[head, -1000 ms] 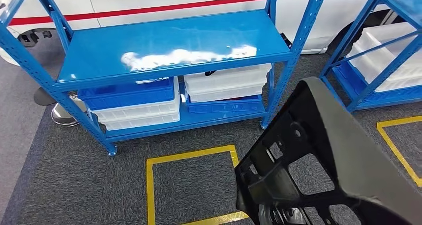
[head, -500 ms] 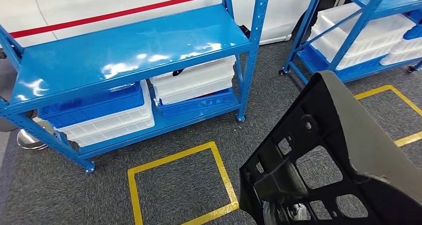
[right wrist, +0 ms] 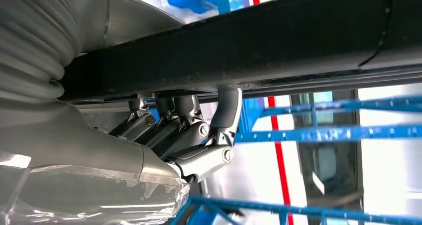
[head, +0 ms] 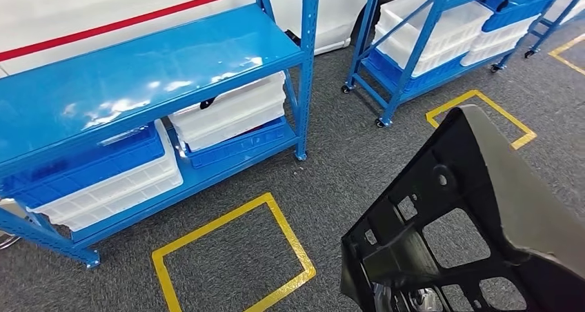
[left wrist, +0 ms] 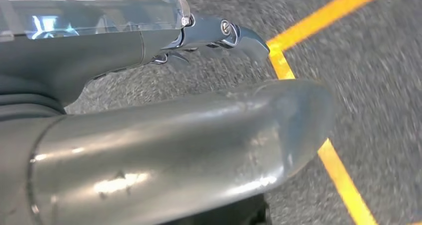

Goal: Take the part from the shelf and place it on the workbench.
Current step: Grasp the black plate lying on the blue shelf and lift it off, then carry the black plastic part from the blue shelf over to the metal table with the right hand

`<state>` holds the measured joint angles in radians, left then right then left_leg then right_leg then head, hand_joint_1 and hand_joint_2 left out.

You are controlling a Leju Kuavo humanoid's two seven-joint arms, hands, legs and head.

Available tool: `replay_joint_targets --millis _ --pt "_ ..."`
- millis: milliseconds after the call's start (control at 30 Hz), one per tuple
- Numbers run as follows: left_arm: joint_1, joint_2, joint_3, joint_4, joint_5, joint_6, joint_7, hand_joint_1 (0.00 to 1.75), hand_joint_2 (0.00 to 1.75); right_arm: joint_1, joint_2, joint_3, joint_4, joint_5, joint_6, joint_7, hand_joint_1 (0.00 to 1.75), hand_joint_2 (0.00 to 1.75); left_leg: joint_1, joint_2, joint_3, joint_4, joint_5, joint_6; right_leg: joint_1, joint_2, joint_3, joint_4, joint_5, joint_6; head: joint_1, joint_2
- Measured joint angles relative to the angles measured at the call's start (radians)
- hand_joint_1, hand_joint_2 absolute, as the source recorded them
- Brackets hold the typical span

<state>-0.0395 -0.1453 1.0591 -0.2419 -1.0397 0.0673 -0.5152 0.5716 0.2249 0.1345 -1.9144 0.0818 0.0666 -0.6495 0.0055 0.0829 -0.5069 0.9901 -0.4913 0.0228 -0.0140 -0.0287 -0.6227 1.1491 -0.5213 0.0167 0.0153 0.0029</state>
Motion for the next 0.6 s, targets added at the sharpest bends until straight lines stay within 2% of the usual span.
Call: replay_joint_targets --millis 67,100,167,200,267,300,333,367,400,433,467,500,533,567,600 --pt "-0.002 -0.002 0.002 0.000 -0.001 -0.002 -0.003 0.00 0.00 0.002 0.013 -0.013 -0.007 0.006 0.016 0.000 1.75 1.75 -0.005 0.019 0.004 0.003 -0.006 -0.010 0.006 -0.037 0.066 -0.113 0.031 -0.011 -0.001 0.000" --pt "-0.004 -0.002 0.003 0.000 -0.001 -0.002 -0.004 0.00 0.00 0.003 0.019 -0.019 -0.011 0.009 0.022 -0.001 1.75 1.75 -0.007 0.027 0.008 0.005 -0.008 -0.015 0.010 -0.045 0.076 -0.132 0.032 -0.017 -0.002 0.000" --pt "-0.008 -0.003 0.005 0.000 -0.001 -0.003 -0.005 0.00 0.00 0.007 0.029 -0.031 -0.015 0.013 0.029 -0.001 1.75 1.75 -0.007 0.043 0.013 0.005 -0.011 -0.025 0.011 -0.024 0.073 -0.134 0.035 -0.026 -0.004 0.000" --pt "-0.010 -0.004 0.006 0.000 -0.001 -0.004 -0.005 0.00 0.00 0.009 0.033 -0.037 -0.016 0.014 0.031 -0.001 1.75 1.75 -0.006 0.037 0.013 0.011 -0.018 -0.030 0.008 -0.014 0.072 -0.137 0.039 -0.032 -0.005 0.000" --pt "-0.012 -0.004 0.009 0.000 -0.003 -0.005 -0.007 0.00 0.00 0.011 0.046 -0.049 -0.021 0.019 0.045 -0.002 1.75 1.75 -0.001 -0.011 -0.011 0.071 -0.064 -0.041 0.001 0.007 0.069 -0.143 0.047 -0.044 -0.007 0.000" --pt "-0.011 -0.004 0.011 0.000 -0.004 -0.006 -0.008 0.00 0.00 0.011 0.054 -0.055 -0.022 0.021 0.054 -0.002 1.75 1.75 0.003 -0.043 -0.036 0.132 -0.100 -0.045 0.001 0.018 0.066 -0.144 0.049 -0.047 -0.009 0.000" --pt "-0.009 -0.004 0.013 0.000 -0.004 -0.007 -0.008 0.00 0.00 0.010 0.061 -0.061 -0.023 0.024 0.063 -0.002 1.75 1.75 0.004 -0.063 -0.066 0.202 -0.135 -0.048 0.001 0.030 0.063 -0.143 0.051 -0.050 -0.010 0.000" --pt "-0.007 -0.004 0.015 0.000 -0.005 -0.007 -0.008 0.00 0.00 0.010 0.066 -0.068 -0.024 0.027 0.070 -0.002 1.75 1.75 0.006 -0.071 -0.093 0.262 -0.157 -0.051 0.001 0.043 0.061 -0.142 0.052 -0.051 -0.010 0.000" --pt "-0.005 -0.004 0.016 0.000 -0.005 -0.007 -0.008 0.00 0.00 0.011 0.071 -0.074 -0.024 0.029 0.073 -0.002 1.75 1.75 0.007 -0.074 -0.107 0.293 -0.159 -0.052 0.001 0.057 0.061 -0.141 0.052 -0.051 -0.010 0.000" --pt "-0.004 -0.004 0.016 0.000 -0.006 -0.007 -0.009 0.00 0.00 0.012 0.074 -0.080 -0.024 0.031 0.077 -0.002 1.75 1.75 0.008 -0.075 -0.104 0.285 -0.140 -0.053 0.001 0.072 0.060 -0.138 0.053 -0.051 -0.010 0.000" --pt "-0.003 -0.004 0.017 0.000 -0.007 -0.007 -0.009 0.00 0.00 0.012 0.078 -0.085 -0.024 0.033 0.081 -0.002 1.75 1.75 0.010 -0.080 -0.084 0.240 -0.105 -0.053 0.000 0.087 0.060 -0.135 0.052 -0.050 -0.010 0.000" --pt "-0.004 -0.005 0.017 0.000 -0.007 -0.007 -0.009 0.00 0.00 0.012 0.082 -0.090 -0.024 0.036 0.086 -0.002 1.75 1.75 0.013 -0.094 -0.055 0.171 -0.065 -0.052 0.000 0.101 0.060 -0.130 0.051 -0.047 -0.010 0.000" --pt "-0.004 -0.005 0.018 0.000 -0.008 -0.007 -0.009 0.00 0.00 0.012 0.086 -0.094 -0.024 0.037 0.090 -0.003 1.75 1.75 0.015 -0.117 -0.029 0.108 -0.037 -0.051 0.001 0.114 0.058 -0.125 0.049 -0.043 -0.011 0.000" --pt "-0.004 -0.005 0.018 0.000 -0.008 -0.007 -0.009 0.00 0.00 0.011 0.090 -0.098 -0.025 0.039 0.094 -0.003 1.75 1.75 0.017 -0.138 -0.009 0.059 -0.022 -0.049 0.001 0.126 0.054 -0.120 0.048 -0.038 -0.011 0.000" --pt "-0.004 -0.005 0.019 0.000 -0.009 -0.007 -0.009 0.00 0.00 0.011 0.094 -0.102 -0.025 0.041 0.098 -0.003 1.75 1.75 0.017 -0.152 -0.002 0.034 -0.019 -0.045 0.001 0.137 0.049 -0.116 0.050 -0.030 -0.011 0.000"
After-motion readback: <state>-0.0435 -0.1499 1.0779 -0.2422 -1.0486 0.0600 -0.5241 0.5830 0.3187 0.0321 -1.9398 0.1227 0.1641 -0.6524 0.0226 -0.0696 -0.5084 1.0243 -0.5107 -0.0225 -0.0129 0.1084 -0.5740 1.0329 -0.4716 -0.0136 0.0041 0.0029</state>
